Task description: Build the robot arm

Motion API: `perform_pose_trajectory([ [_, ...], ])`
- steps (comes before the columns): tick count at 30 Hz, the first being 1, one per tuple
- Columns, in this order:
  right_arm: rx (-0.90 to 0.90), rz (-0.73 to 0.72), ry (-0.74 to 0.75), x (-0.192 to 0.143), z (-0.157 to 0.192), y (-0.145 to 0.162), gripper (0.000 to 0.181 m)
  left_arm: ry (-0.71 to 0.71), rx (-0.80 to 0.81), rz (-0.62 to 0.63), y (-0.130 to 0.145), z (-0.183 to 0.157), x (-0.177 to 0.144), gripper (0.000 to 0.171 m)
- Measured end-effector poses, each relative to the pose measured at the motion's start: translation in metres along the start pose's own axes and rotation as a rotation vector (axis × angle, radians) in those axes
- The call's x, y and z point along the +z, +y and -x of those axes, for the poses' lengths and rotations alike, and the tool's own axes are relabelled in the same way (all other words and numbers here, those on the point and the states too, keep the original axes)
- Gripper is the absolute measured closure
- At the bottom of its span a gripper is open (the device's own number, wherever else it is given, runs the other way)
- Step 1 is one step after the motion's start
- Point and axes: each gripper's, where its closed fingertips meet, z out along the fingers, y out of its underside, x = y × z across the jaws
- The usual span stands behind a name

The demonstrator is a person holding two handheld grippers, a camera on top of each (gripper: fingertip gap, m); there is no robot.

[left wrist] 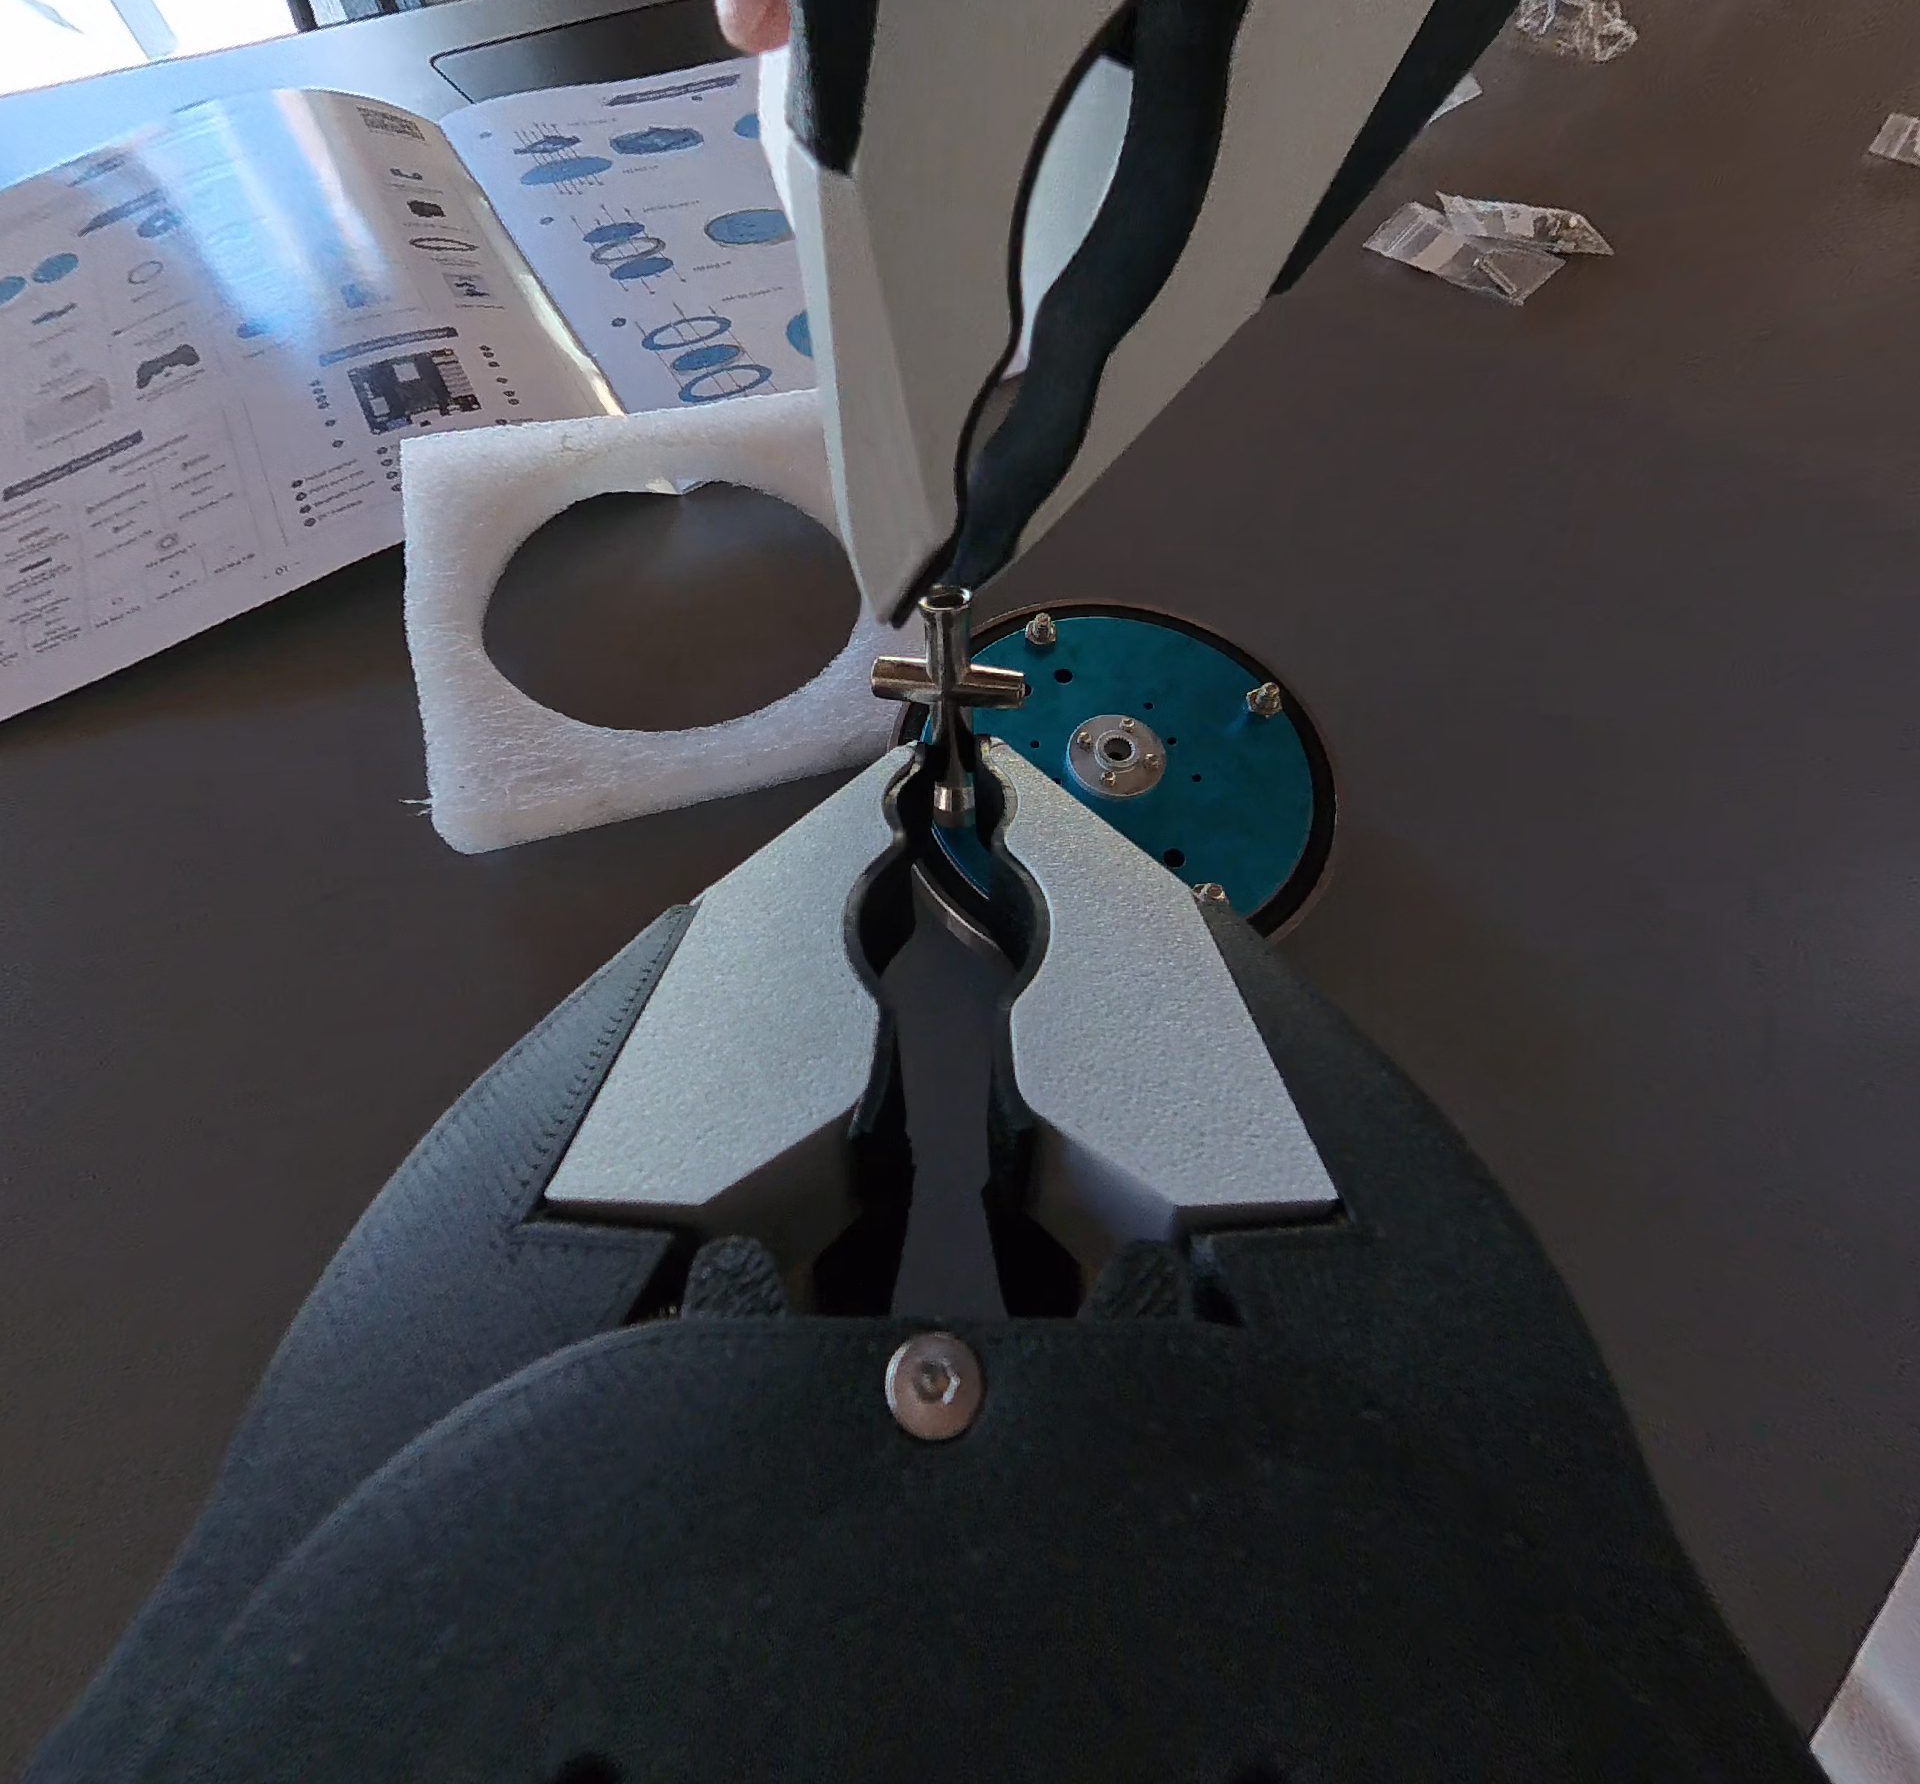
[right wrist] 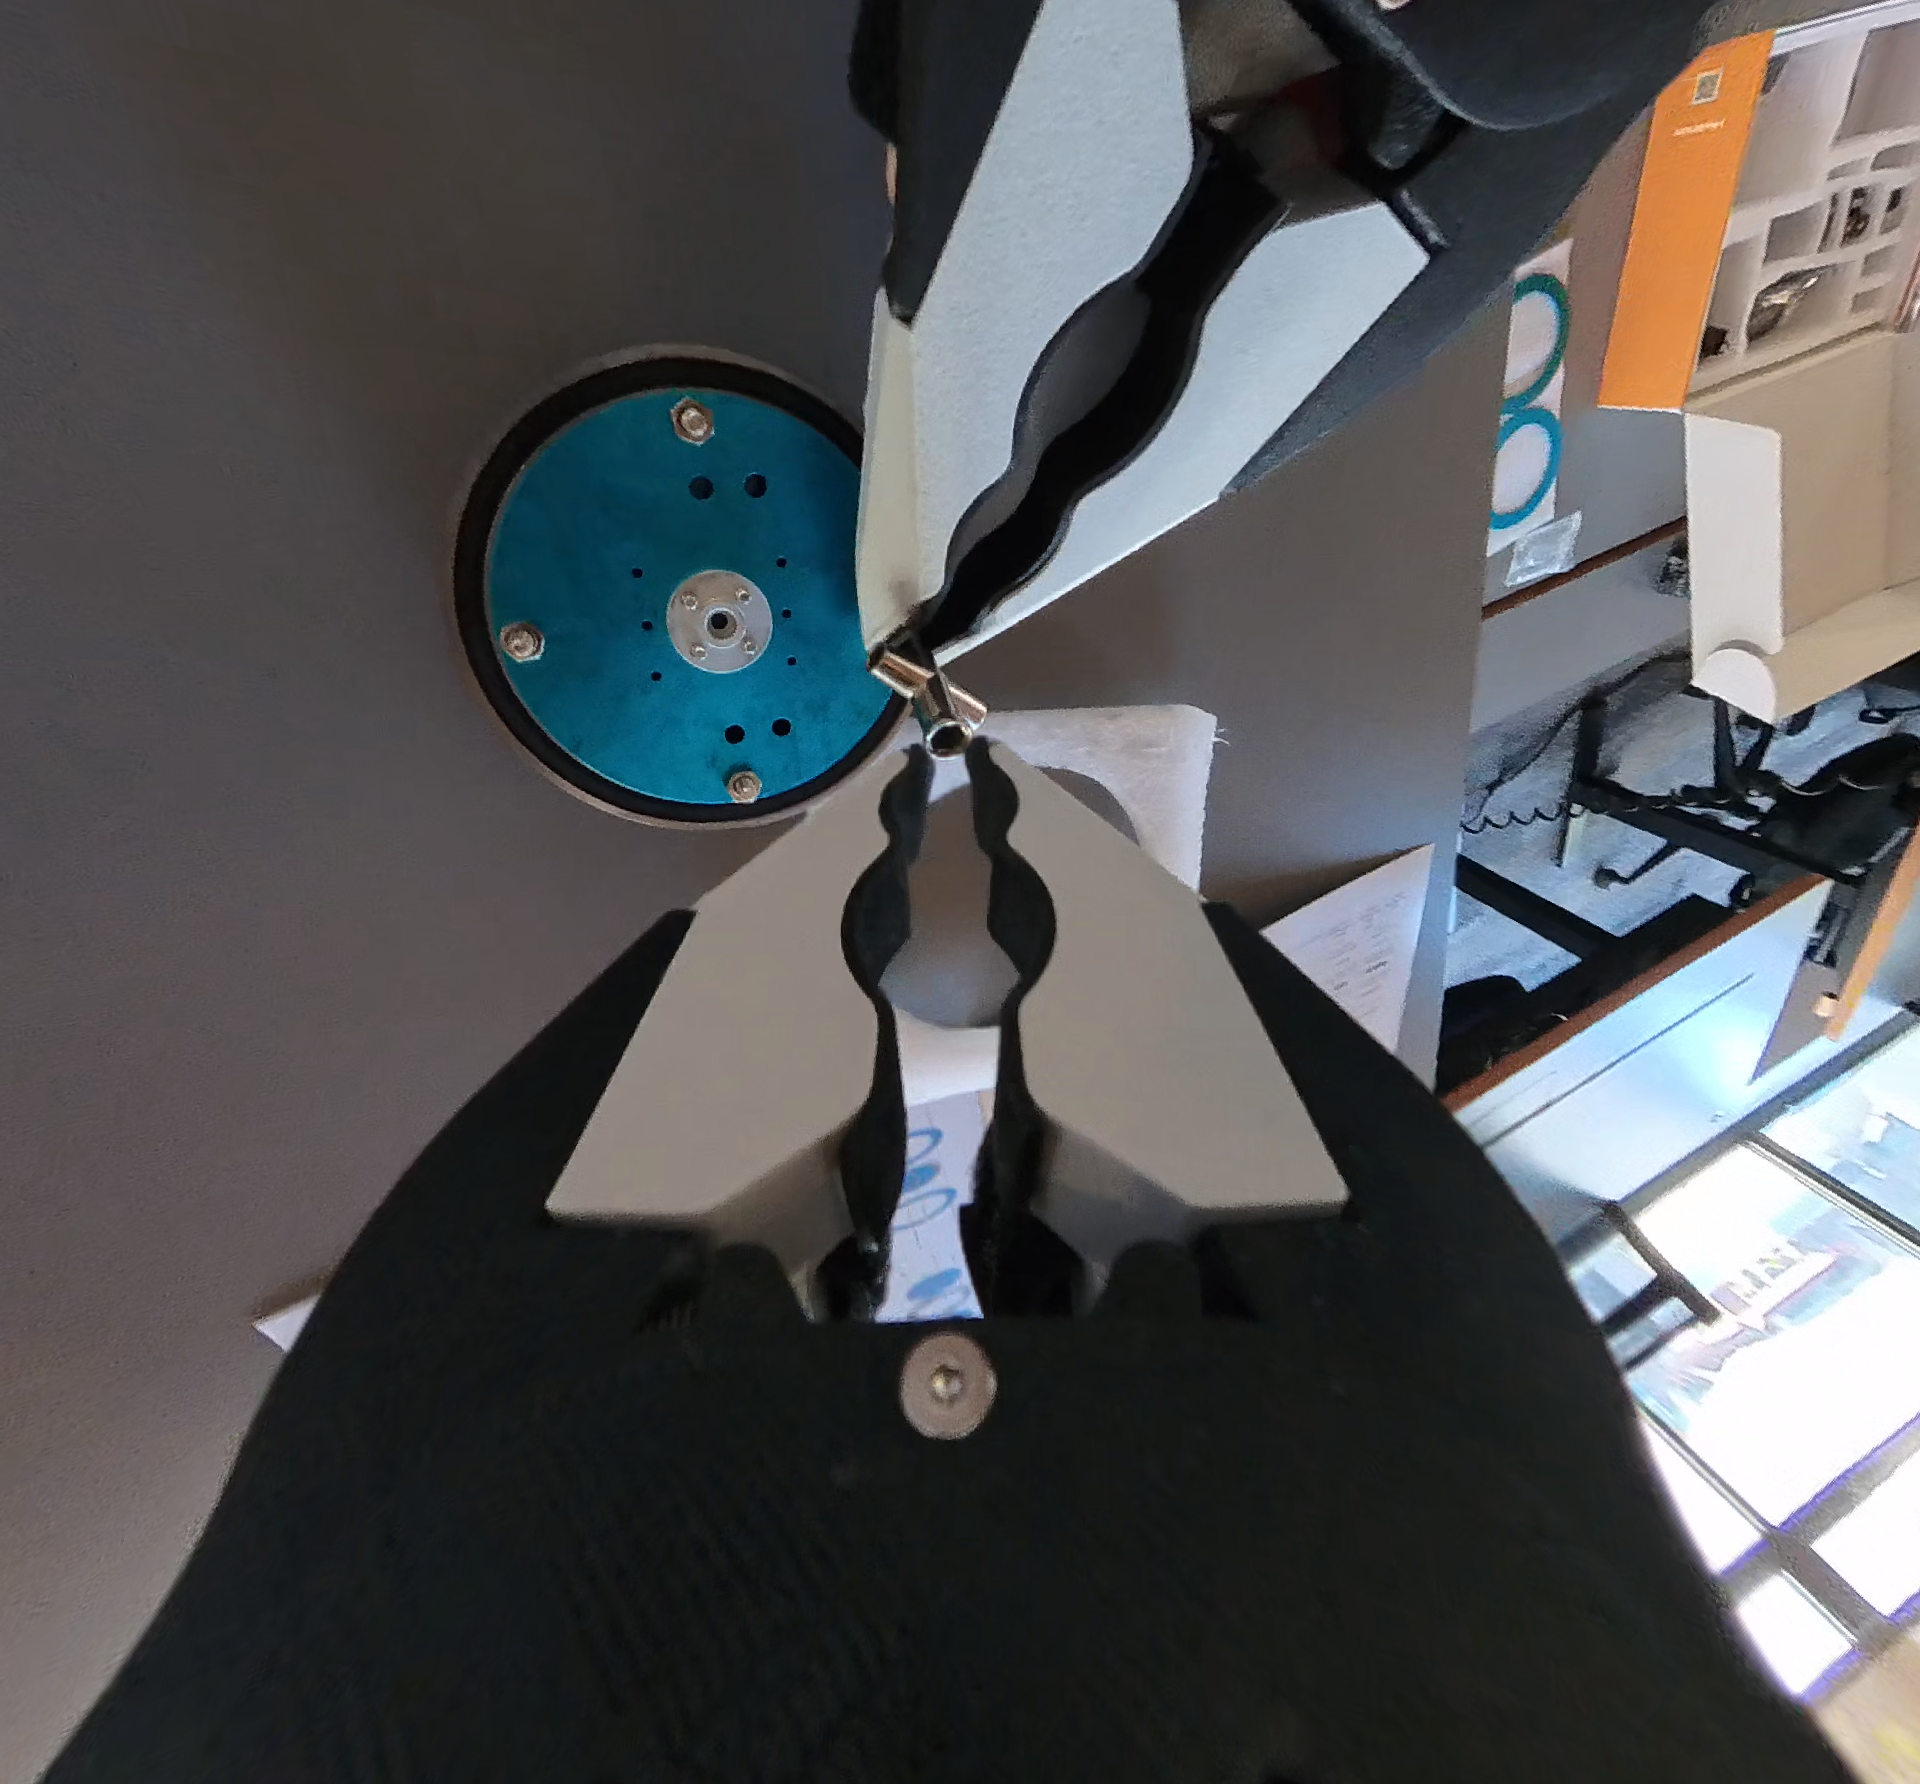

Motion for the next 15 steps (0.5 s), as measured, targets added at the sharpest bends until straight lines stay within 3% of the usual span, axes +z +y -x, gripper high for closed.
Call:
perform_pose_trajectory([
  [1, 0.008, -0.009, 0.002, 0.000, 0.000, -0.002, 0.174, 0.002, -0.001, -0.001, 0.000, 0.000, 0.000, 0.165],
  [15, -0.023, 0.019, 0.008, 0.007, -0.006, -0.012, 0.173, 0.045, 0.000, 0.015, 0.004, 0.001, -0.004, 0.164],
])
